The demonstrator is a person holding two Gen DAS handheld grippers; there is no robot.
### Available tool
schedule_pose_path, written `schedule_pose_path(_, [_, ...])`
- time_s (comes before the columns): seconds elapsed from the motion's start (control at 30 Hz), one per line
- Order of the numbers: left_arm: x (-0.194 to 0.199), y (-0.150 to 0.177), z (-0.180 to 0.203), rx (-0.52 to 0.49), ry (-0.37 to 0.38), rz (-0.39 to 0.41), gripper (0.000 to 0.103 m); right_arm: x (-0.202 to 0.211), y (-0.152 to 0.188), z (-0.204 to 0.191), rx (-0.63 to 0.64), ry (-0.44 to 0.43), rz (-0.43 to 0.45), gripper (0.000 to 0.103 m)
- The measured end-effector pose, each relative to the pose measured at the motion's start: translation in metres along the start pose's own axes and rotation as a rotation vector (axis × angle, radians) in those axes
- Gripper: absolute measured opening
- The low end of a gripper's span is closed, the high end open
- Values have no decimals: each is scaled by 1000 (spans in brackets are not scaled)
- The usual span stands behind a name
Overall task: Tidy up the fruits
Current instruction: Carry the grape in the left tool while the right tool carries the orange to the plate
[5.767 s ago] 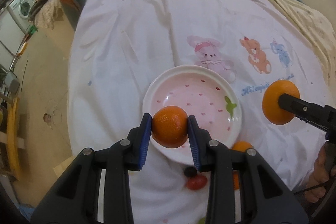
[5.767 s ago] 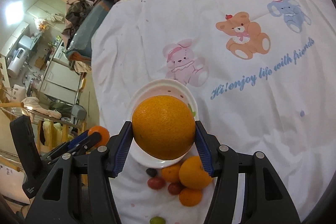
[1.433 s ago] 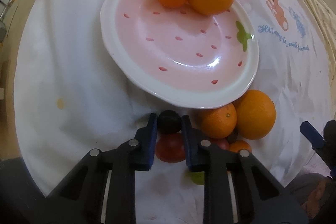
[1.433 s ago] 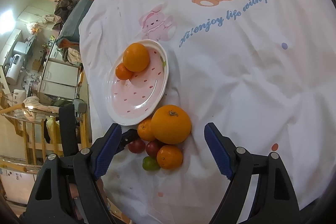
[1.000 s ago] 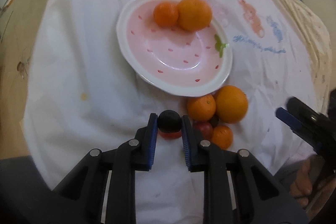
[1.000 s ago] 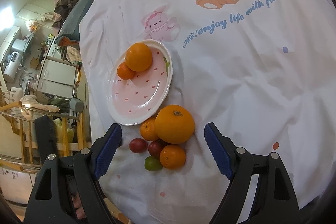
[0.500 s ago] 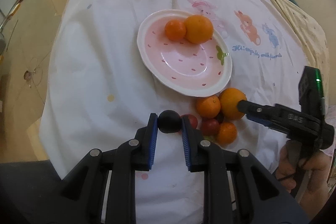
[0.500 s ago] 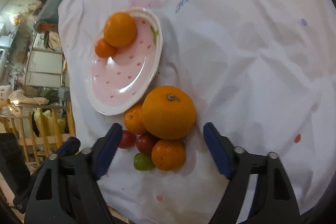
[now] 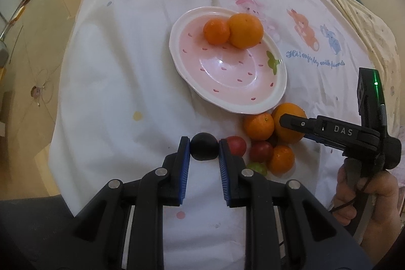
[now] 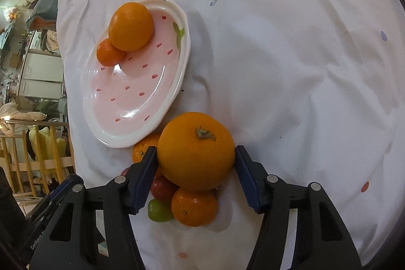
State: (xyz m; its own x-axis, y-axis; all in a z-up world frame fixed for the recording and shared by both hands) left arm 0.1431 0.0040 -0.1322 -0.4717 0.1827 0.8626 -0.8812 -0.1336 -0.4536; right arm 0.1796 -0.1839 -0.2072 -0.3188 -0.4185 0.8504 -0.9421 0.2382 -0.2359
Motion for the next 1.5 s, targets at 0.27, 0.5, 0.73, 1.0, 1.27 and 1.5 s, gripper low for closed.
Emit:
schedule_pose_path(0.27, [-3,-2,3,-21,-22,12,19,16,-3,6,-39,-25,37,61])
schedule_pose_path(0.5, [0,-6,-4,2,-66,38,19,45,-12,12,-85,-74,111,61])
schedule_pose_path(0.73, [12,-10,-9,-21,-113,80,19,77,-27,-2,-71,-140,213,61])
schedule_pose_path(1.0, [34,-24,3,-80,-117,141,19,122,-43,-42,-4,-276,339,61])
schedule_pose_path(1.27, [44,-67,9,-89,-87,147,19,130,-69,-74,105,-283,352,61])
schedule_pose_path(1.5, [23,-118,-4,-62,-98,131,19,100,-97,-78,182,-224,303,61])
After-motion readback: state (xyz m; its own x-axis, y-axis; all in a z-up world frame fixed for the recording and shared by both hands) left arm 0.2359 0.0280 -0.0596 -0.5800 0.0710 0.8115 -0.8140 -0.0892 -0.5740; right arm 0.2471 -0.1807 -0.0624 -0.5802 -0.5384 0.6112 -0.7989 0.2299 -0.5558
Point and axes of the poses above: each gripper's, at about its wrist camera, not at the fingertips, and x roughly against the way its jaws point, z to its right, y to its underside, the point moved 8 cm from there along -x, roughly the way its jaws point, and after that the axes turned 12 degrees about z, right-handed, at the moved point
